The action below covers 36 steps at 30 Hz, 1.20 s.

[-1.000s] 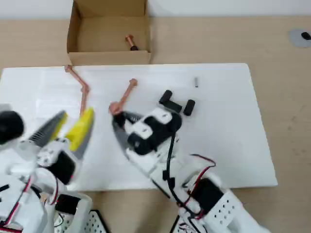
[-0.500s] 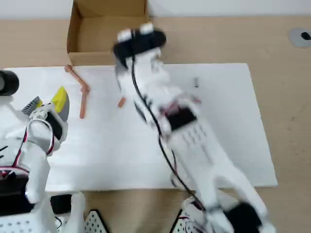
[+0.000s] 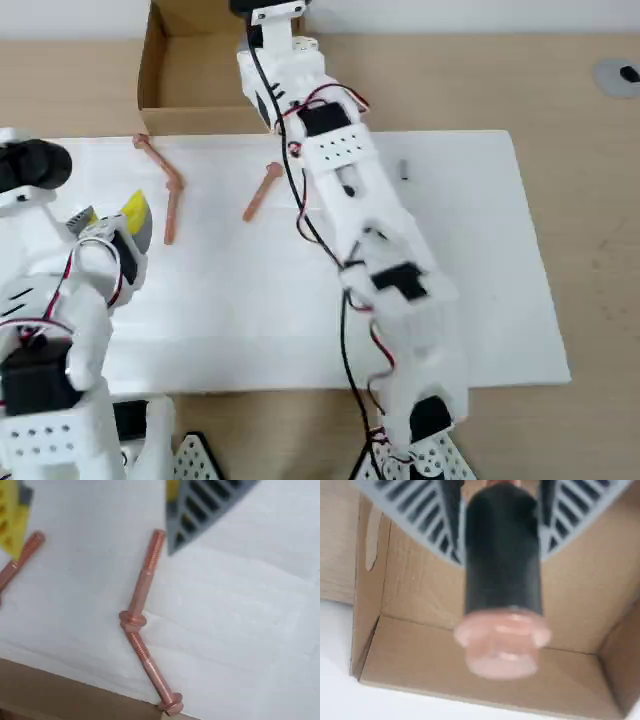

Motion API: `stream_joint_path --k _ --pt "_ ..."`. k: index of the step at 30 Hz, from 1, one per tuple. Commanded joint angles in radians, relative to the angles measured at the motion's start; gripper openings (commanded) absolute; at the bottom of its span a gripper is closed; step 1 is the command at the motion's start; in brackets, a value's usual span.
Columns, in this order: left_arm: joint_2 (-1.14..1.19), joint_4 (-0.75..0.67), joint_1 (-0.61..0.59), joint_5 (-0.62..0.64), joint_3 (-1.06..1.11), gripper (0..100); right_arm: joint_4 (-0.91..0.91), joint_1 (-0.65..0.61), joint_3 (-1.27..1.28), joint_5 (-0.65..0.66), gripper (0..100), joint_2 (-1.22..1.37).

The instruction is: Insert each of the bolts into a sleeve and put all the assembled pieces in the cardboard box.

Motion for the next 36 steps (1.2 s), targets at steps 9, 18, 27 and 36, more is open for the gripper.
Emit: stream_joint_path --k 9,18,27,36 --pt "0.008 -0.100 -0.071 -0.005 0.092 20 0.023 0.068 -0.685 0.114 1.2 0.562" --pt "0.010 -0.184 -0.072 0.002 0.172 21 0.213 0.018 -0.975 0.172 12.9 0.739" --pt "0.266 -0.180 -0.071 0.002 0.063 21 0.361 0.015 -1.081 0.172 24.7 0.746" --pt "0.797 0.000 -0.074 0.054 -0.368 21 0.460 0.019 -1.081 0.169 24.6 0.654"
